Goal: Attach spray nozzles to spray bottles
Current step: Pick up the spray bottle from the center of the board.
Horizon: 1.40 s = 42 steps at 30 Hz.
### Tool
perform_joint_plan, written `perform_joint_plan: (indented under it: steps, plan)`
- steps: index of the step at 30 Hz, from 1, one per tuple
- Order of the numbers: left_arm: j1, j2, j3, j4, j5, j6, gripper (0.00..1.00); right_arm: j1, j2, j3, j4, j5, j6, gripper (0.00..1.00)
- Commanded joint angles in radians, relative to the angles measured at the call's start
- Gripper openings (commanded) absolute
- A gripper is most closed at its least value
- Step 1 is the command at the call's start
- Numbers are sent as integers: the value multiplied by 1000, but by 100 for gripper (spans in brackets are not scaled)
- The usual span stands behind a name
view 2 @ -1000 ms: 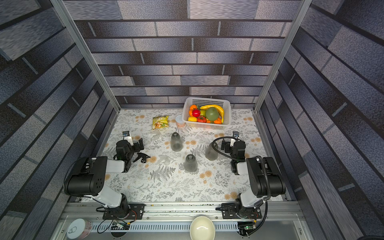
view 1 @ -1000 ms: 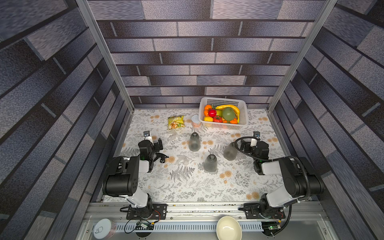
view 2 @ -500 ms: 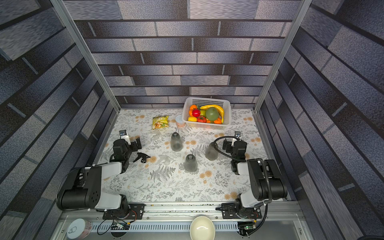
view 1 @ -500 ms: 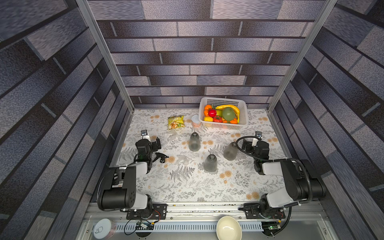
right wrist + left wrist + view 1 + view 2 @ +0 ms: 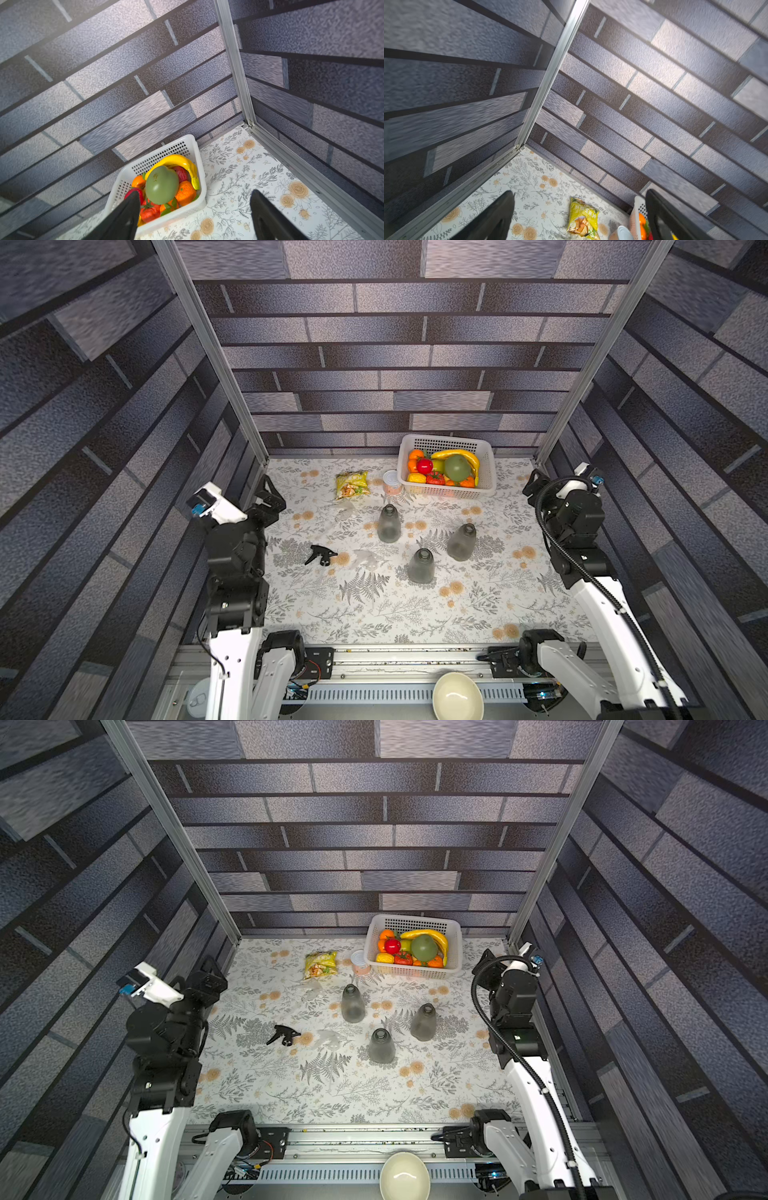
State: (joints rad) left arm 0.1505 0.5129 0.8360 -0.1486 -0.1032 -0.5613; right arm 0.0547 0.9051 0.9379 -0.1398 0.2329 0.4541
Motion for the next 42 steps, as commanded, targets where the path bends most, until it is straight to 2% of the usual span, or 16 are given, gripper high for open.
perform_joint_plan:
  steps: [1, 4, 7, 10, 14, 17, 21, 25, 28, 32, 37, 42]
  plan:
    - [74, -36, 23, -161, 145, -104, 100, 0, 87, 150, -344, -217, 24, 72]
    - [78, 55, 115, -289, 216, -89, 100, 19, 122, 223, -462, -344, -13, 70]
    - [79, 89, 107, -279, 291, -89, 100, 91, 120, 270, -564, -319, -70, 71]
    - [78, 153, 60, -249, 393, -164, 100, 174, 103, 280, -622, -332, -95, 75]
    - [61, 256, 10, -258, 534, -200, 100, 334, 86, 251, -674, -302, -110, 80]
    - [-17, 261, -41, -235, 514, -206, 100, 467, 84, 201, -684, -303, -122, 88]
    - [-198, 259, -110, -188, 404, -197, 100, 644, 121, 157, -682, -269, -153, 88]
    - [-354, 295, -161, -126, 321, -196, 100, 728, 192, 80, -596, -297, -125, 94]
    - [-416, 314, -189, -78, 302, -201, 100, 764, 245, 57, -541, -279, -125, 97]
    - [-462, 316, -237, 0, 280, -202, 100, 795, 316, 30, -446, -279, -139, 98]
    - [-472, 287, -321, 184, 355, -226, 100, 796, 375, 3, -319, -250, -172, 97]
    - [-488, 244, -412, 335, 350, -239, 100, 798, 435, -2, -260, -239, -187, 95]
